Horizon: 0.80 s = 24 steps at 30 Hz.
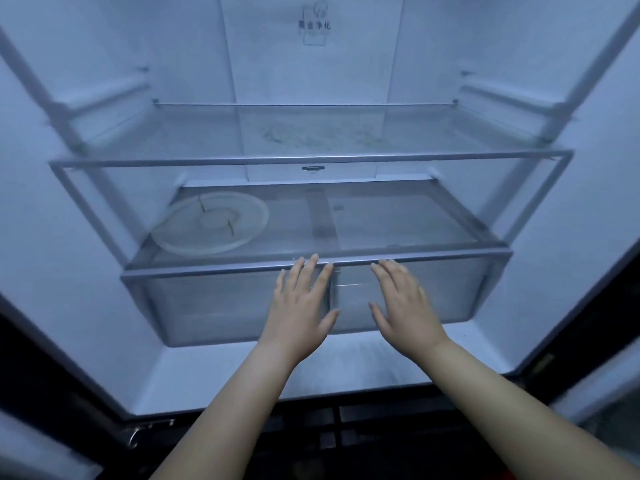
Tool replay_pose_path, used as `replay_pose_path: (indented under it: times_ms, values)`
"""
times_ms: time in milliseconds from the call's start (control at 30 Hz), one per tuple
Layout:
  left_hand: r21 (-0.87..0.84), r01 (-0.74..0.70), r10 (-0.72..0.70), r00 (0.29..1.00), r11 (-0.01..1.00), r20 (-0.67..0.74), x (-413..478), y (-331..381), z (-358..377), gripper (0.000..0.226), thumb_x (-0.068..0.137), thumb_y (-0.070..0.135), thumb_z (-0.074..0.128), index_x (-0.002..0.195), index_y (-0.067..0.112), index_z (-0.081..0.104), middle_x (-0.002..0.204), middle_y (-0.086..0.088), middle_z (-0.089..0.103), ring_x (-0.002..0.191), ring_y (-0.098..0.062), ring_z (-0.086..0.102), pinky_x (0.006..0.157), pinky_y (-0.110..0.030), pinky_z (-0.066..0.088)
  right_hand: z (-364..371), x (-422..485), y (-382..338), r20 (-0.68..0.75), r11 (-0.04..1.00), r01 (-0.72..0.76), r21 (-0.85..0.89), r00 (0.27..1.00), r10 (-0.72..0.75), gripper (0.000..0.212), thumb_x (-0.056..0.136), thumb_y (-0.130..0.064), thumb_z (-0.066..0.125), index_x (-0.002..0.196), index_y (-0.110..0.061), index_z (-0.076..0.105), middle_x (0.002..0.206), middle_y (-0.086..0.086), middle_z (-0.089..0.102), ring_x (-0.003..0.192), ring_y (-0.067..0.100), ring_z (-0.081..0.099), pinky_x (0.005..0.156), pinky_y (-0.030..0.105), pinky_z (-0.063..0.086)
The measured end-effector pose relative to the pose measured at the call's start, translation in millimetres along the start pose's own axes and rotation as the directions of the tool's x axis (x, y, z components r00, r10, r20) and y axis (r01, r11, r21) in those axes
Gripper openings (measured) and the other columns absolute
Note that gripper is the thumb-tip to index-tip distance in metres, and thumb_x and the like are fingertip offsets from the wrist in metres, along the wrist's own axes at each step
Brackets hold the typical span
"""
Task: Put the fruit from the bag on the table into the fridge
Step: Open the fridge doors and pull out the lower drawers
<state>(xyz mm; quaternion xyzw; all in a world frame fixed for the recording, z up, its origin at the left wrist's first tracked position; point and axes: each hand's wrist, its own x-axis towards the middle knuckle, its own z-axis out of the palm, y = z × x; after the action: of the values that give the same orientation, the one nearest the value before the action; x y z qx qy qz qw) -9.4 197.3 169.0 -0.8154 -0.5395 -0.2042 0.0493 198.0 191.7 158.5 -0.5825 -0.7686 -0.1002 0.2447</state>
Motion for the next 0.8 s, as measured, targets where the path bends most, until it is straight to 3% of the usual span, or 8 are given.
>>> replay_pose_path:
  times_ms: [133,267,333,567,800]
  values:
    - [0.035,0.033,-0.035,0.997,0.999,0.068,7.5,-22.8,13.0,0.073,0.089,0.045,0.053,0.150,0.020,0.021,0.158,-0.008,0.015,0.146,-0.027,0.010,0.116,-0.045,0.007,21.3,21.0,-9.5,0.031,1.000,-0.001,0.015,1.000,0.001,0.060,0.084,-0.022,0.064,0.138,-0.006,0.041,0.141,0.014,0.043,0.131,0.033,0.039,0.105,0.042,0.036]
    - [0.120,0.019,-0.027,0.998,0.993,0.059,12.8,-35.4,25.4,0.077,0.077,0.046,0.067,0.142,0.014,0.041,0.145,-0.013,0.041,0.135,-0.032,0.037,0.109,-0.052,0.029,37.2,34.5,-16.5,0.034,0.999,0.007,0.031,0.999,-0.008,0.060,0.083,-0.020,0.065,0.137,-0.006,0.042,0.138,0.014,0.043,0.130,0.033,0.039,0.104,0.043,0.038]
    - [0.126,0.026,-0.029,0.999,0.992,0.016,13.6,-36.7,30.7,0.077,0.074,0.046,0.070,0.139,0.013,0.044,0.141,-0.013,0.046,0.132,-0.033,0.041,0.106,-0.054,0.034,42.7,37.2,-17.7,0.022,1.000,0.008,0.027,1.000,-0.008,0.059,0.083,-0.021,0.064,0.136,-0.006,0.042,0.136,0.013,0.044,0.128,0.032,0.039,0.100,0.043,0.042]
    - [0.117,0.046,-0.038,0.997,0.992,-0.070,12.9,-30.5,42.2,0.083,0.071,0.044,0.073,0.140,0.011,0.042,0.140,-0.014,0.045,0.131,-0.035,0.039,0.107,-0.057,0.032,50.6,35.2,-17.2,-0.071,0.999,-0.016,0.039,0.997,0.019,0.056,0.083,-0.020,0.065,0.134,-0.009,0.046,0.133,0.010,0.049,0.127,0.026,0.035,0.097,0.040,0.044]
    - [0.113,0.056,-0.052,0.998,0.992,-0.035,11.1,-27.8,38.4,0.084,0.070,0.042,0.075,0.141,0.011,0.040,0.142,-0.014,0.043,0.133,-0.034,0.036,0.107,-0.057,0.032,46.6,34.6,-16.4,-0.021,0.997,-0.005,0.079,1.000,0.007,0.056,0.085,-0.020,0.063,0.137,-0.010,0.043,0.137,0.010,0.047,0.131,0.026,0.033,0.101,0.042,0.044]
